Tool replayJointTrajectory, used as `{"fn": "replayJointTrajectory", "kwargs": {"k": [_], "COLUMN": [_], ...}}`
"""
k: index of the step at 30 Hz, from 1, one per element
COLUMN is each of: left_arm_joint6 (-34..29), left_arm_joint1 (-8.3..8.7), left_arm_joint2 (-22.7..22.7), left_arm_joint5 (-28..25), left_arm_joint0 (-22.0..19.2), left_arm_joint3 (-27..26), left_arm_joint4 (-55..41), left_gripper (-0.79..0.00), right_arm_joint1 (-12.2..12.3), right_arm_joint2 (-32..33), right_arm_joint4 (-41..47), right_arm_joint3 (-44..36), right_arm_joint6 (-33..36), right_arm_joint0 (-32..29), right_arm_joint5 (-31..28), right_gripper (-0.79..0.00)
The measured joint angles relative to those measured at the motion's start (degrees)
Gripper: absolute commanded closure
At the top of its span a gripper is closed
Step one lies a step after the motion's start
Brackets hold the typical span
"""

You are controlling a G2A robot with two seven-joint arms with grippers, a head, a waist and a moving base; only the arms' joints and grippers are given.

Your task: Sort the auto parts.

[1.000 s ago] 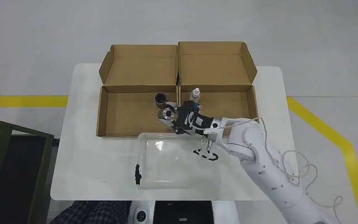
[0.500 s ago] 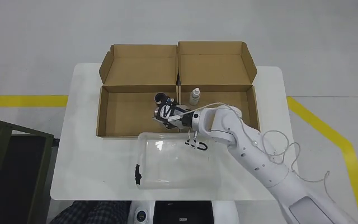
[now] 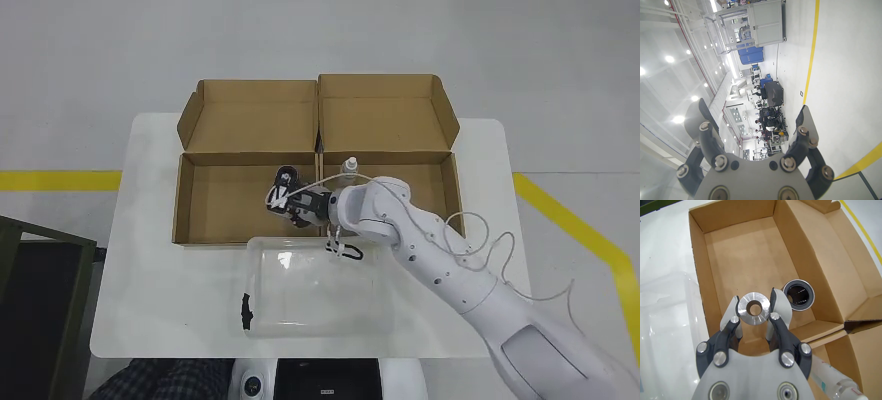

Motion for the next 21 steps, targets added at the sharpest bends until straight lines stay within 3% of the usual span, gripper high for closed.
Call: {"fn": "replayJointTrajectory", "kwargs": {"k": [18, 21], "left_arm_joint6": [0.00, 0.00], "left_arm_joint1": [0.00, 0.00], "left_arm_joint2": [0.00, 0.00], "left_arm_joint5": [0.00, 0.00], "left_arm_joint0": [0.00, 0.00], "left_arm_joint3": [0.00, 0.00], "left_arm_joint4": [0.00, 0.00], "left_gripper": [-0.785, -0.785], "right_arm_joint1": [-3.01, -3.32], "right_arm_joint2": [-3.34, -3.51], "right_arm_joint4": [-0.47, -0.73], "right_arm_joint3": [6.82, 7.30], "right_arm_joint6": [2.29, 2.46], "right_arm_joint0": [3.31, 3.45], "right_arm_joint5": [-1.53, -1.59], "right_gripper": [0.000, -0.111]}}
